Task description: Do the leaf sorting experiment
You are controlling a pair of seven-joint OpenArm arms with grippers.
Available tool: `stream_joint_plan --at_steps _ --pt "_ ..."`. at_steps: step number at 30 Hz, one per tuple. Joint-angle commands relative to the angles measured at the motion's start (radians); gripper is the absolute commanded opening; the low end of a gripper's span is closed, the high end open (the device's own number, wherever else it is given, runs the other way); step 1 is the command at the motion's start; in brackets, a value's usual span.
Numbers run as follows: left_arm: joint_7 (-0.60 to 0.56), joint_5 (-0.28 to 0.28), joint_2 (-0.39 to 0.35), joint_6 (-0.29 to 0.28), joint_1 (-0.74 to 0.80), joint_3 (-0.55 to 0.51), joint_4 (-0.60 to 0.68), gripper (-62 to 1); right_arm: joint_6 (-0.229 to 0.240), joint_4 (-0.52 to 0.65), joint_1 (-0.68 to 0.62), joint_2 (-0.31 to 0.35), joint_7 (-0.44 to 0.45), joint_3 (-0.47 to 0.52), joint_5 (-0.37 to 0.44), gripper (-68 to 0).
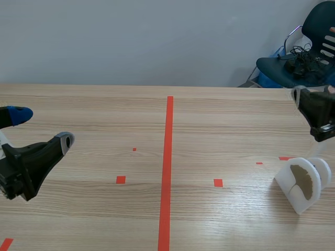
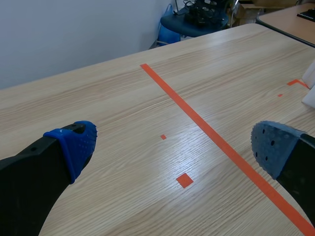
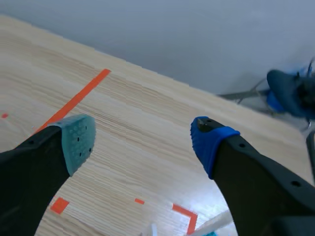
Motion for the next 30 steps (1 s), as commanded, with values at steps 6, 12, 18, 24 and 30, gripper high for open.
stream_joint_plan --at_steps 6,12,18,24,30 --pt "-0.018 -0.014 -0.006 0.003 -0.008 -0.001 0.014 1.4 -0.005 0.04 -0.076 0.155 -0.027 -0.1 0.1 -4.4" --pt "-0.018 -0.014 -0.006 0.002 -0.008 -0.001 0.014 1.4 -0.068 0.064 -0.138 0.202 0.003 -0.2 0.084 0.4" --pt "-0.018 -0.014 -0.006 0.002 -0.008 -0.001 0.014 1.4 -0.069 0.068 -0.137 0.19 0.017 -0.201 0.092 0.4" --pt "-0.018 -0.014 -0.006 0.002 -0.008 -0.001 0.014 1.4 -0.068 0.068 -0.137 0.185 0.017 -0.21 0.092 0.4" --pt "-0.018 -0.014 -0.006 0.002 -0.008 -0.001 0.014 1.4 -0.069 0.067 -0.137 0.185 0.01 -0.21 0.091 0.4"
